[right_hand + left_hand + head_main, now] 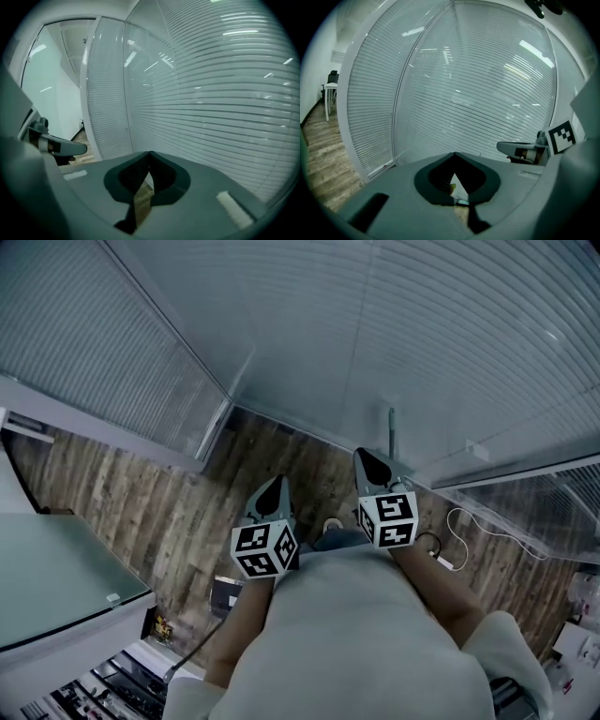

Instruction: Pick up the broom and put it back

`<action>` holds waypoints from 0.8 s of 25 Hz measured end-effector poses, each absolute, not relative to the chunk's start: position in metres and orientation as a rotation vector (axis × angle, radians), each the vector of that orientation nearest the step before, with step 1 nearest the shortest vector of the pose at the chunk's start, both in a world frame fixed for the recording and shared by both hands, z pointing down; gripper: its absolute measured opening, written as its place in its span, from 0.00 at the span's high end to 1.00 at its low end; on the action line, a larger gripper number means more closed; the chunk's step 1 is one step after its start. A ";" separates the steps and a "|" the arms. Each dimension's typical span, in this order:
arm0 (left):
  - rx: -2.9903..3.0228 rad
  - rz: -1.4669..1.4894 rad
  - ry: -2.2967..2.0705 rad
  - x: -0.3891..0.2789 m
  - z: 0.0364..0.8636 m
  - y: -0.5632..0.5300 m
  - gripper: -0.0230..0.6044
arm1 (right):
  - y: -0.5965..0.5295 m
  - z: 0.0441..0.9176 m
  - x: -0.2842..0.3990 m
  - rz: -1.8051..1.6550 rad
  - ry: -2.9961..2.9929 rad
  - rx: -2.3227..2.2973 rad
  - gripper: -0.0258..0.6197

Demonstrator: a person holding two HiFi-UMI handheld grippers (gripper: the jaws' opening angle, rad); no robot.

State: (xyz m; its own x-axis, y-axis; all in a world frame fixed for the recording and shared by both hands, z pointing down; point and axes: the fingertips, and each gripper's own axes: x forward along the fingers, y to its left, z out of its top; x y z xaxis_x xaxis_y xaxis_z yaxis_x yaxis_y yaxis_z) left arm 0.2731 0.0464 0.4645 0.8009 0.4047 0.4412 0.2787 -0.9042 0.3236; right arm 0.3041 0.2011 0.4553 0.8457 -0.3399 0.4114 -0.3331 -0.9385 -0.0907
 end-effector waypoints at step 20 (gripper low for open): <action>2.769 0.719 0.563 0.275 0.455 0.055 0.96 | 0.164 0.446 0.291 -0.660 0.905 -2.950 0.95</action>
State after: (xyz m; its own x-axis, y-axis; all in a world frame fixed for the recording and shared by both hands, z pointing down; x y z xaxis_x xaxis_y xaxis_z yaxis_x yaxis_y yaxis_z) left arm 0.2755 0.0546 0.4548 0.8063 0.4176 0.4188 0.3070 -0.9008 0.3070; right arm 0.2911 0.1636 0.4462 0.7482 -0.5330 0.3951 -0.5389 -0.8356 -0.1067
